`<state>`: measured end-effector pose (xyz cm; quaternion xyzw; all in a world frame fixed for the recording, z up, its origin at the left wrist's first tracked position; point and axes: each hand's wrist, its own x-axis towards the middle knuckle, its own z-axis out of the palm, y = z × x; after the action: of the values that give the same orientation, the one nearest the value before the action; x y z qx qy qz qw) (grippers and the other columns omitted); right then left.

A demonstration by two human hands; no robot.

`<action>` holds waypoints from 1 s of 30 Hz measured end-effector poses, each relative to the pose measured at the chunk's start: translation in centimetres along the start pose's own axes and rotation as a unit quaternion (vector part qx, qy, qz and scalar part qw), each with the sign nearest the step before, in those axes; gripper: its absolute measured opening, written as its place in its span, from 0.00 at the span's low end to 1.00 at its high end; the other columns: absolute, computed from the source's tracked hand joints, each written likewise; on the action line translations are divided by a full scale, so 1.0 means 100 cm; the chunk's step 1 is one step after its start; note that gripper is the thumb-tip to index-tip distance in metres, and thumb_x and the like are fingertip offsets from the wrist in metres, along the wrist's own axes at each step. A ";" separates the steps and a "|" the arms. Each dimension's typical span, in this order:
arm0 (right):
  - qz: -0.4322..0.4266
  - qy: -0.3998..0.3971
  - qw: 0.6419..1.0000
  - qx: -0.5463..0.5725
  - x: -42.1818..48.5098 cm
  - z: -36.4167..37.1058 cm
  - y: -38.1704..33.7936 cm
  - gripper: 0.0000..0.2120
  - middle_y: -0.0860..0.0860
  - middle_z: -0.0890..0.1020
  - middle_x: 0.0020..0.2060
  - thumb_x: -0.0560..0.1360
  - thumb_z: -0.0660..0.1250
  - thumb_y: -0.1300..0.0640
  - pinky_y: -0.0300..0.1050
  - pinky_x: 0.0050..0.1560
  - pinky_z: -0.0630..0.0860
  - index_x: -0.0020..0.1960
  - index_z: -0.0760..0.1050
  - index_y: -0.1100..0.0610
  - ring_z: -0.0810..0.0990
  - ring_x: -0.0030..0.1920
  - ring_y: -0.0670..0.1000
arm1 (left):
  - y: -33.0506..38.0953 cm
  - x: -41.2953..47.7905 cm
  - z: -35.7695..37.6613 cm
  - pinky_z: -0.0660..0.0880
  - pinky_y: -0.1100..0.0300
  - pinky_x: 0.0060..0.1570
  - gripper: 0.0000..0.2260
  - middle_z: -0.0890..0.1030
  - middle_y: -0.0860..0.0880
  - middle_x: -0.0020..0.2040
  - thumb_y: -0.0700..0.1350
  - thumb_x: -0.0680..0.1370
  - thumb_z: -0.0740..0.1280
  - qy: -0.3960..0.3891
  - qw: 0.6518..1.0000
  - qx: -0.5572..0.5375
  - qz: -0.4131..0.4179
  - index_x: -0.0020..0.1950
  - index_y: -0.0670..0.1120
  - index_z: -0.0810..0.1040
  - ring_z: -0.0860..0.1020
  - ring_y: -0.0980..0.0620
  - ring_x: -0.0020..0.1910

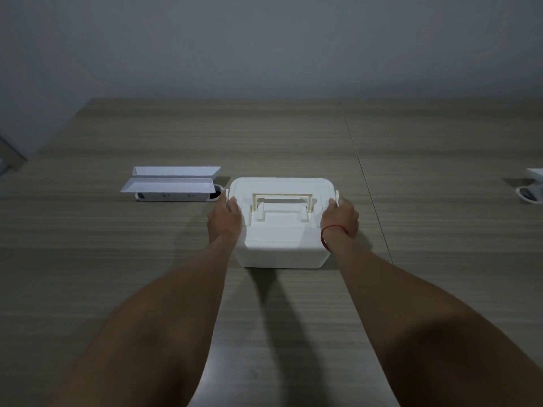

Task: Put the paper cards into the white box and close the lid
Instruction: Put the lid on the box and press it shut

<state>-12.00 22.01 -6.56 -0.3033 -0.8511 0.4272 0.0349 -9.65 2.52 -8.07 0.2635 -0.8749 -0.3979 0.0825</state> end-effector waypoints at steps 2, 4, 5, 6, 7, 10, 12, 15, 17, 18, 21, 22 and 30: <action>0.021 -0.007 1.000 0.017 0.002 -0.002 -0.001 0.15 0.60 0.79 0.62 0.80 0.59 0.54 0.51 0.60 0.73 0.63 0.76 0.59 0.77 0.62 0.62 | 0.000 -0.002 0.000 0.69 0.48 0.65 0.21 0.74 0.39 0.69 0.49 0.83 0.53 0.004 1.000 0.015 -0.006 0.75 0.45 0.66 0.71 0.39 0.69; 0.045 -0.019 0.998 0.044 0.005 -0.005 -0.004 0.15 0.59 0.79 0.62 0.80 0.61 0.54 0.50 0.60 0.74 0.63 0.76 0.59 0.77 0.62 0.62 | 0.004 -0.001 -0.001 0.70 0.47 0.64 0.24 0.75 0.40 0.68 0.55 0.82 0.52 0.000 0.999 0.039 -0.032 0.74 0.45 0.67 0.73 0.39 0.67; 0.055 -0.025 0.996 0.059 0.006 -0.005 -0.007 0.17 0.59 0.78 0.62 0.79 0.62 0.52 0.50 0.61 0.73 0.63 0.76 0.60 0.77 0.62 0.61 | 0.009 0.000 -0.002 0.70 0.47 0.63 0.27 0.76 0.40 0.67 0.59 0.81 0.51 -0.004 0.997 0.051 -0.049 0.73 0.45 0.68 0.73 0.39 0.66; 0.065 -0.036 0.995 0.073 0.006 -0.004 -0.012 0.21 0.59 0.77 0.64 0.77 0.63 0.48 0.51 0.64 0.72 0.64 0.74 0.60 0.76 0.63 0.61 | 0.015 0.002 -0.002 0.71 0.47 0.62 0.30 0.76 0.40 0.67 0.63 0.79 0.50 -0.010 0.996 0.054 -0.069 0.72 0.44 0.69 0.74 0.39 0.65; 0.076 -0.050 0.993 0.080 0.005 -0.002 -0.016 0.27 0.59 0.76 0.66 0.75 0.64 0.42 0.54 0.67 0.70 0.67 0.72 0.59 0.74 0.65 0.61 | 0.022 0.003 -0.002 0.71 0.46 0.62 0.35 0.76 0.40 0.66 0.67 0.77 0.50 -0.019 0.995 0.048 -0.091 0.72 0.43 0.69 0.75 0.39 0.65; 0.093 -0.089 0.991 0.025 0.000 0.007 -0.025 0.44 0.58 0.69 0.70 0.67 0.63 0.30 0.61 0.72 0.61 0.72 0.63 0.59 0.67 0.70 0.61 | 0.037 0.000 -0.001 0.69 0.46 0.64 0.46 0.72 0.40 0.70 0.74 0.70 0.54 -0.051 0.989 0.039 -0.137 0.74 0.40 0.64 0.72 0.39 0.68; 0.087 -0.096 0.991 -0.010 -0.004 0.009 -0.026 0.47 0.58 0.67 0.71 0.65 0.65 0.29 0.61 0.72 0.59 0.72 0.61 0.59 0.64 0.71 0.60 | 0.037 -0.003 -0.001 0.68 0.45 0.65 0.49 0.71 0.41 0.72 0.75 0.67 0.59 -0.056 0.989 0.047 -0.131 0.75 0.40 0.62 0.71 0.39 0.69; 0.071 -0.100 0.992 -0.008 -0.004 0.008 -0.022 0.46 0.58 0.66 0.71 0.66 0.66 0.32 0.60 0.72 0.59 0.73 0.59 0.59 0.63 0.72 0.60 | 0.033 -0.004 -0.001 0.67 0.44 0.67 0.48 0.69 0.41 0.73 0.72 0.67 0.62 -0.057 0.990 0.043 -0.120 0.76 0.40 0.60 0.69 0.39 0.71; 0.057 -0.111 0.992 -0.006 -0.004 0.005 -0.018 0.44 0.58 0.66 0.71 0.68 0.67 0.36 0.59 0.72 0.61 0.73 0.58 0.59 0.64 0.72 0.60 | 0.027 -0.006 -0.002 0.66 0.44 0.69 0.46 0.65 0.41 0.75 0.70 0.69 0.63 -0.069 0.992 0.045 -0.091 0.77 0.41 0.57 0.66 0.39 0.73; 0.043 -0.114 0.992 -0.013 -0.005 0.004 -0.013 0.42 0.58 0.65 0.72 0.69 0.68 0.38 0.59 0.71 0.62 0.74 0.58 0.59 0.64 0.72 0.61 | 0.021 -0.009 -0.003 0.65 0.45 0.69 0.45 0.64 0.40 0.75 0.67 0.71 0.63 -0.074 0.994 0.056 -0.063 0.78 0.41 0.55 0.65 0.39 0.73; -0.010 -0.106 0.993 -0.055 -0.009 0.004 0.002 0.39 0.59 0.64 0.73 0.73 0.67 0.44 0.57 0.69 0.65 0.75 0.55 0.61 0.64 0.73 0.61 | 0.004 -0.021 -0.006 0.65 0.47 0.69 0.44 0.63 0.38 0.75 0.59 0.74 0.65 -0.072 0.991 0.110 0.024 0.78 0.38 0.49 0.63 0.39 0.73; -0.020 -0.098 0.993 -0.058 -0.010 0.004 0.006 0.38 0.58 0.64 0.73 0.74 0.67 0.44 0.57 0.69 0.65 0.75 0.55 0.61 0.64 0.73 0.60 | 0.001 -0.024 -0.006 0.65 0.47 0.69 0.43 0.62 0.37 0.75 0.58 0.75 0.65 -0.067 0.990 0.120 0.038 0.78 0.37 0.48 0.63 0.39 0.73; -0.023 -0.056 0.996 -0.066 0.004 0.017 -0.003 0.33 0.59 0.67 0.71 0.76 0.66 0.47 0.55 0.67 0.67 0.73 0.59 0.62 0.66 0.71 0.60 | 0.004 -0.016 0.004 0.63 0.47 0.70 0.40 0.61 0.37 0.76 0.58 0.78 0.60 -0.039 0.987 0.144 0.065 0.78 0.35 0.49 0.62 0.38 0.73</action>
<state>-12.96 20.92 -7.51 -0.2610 -0.8847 0.3855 -0.0226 -8.57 3.85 -7.94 0.1993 -0.9409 -0.2716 0.0353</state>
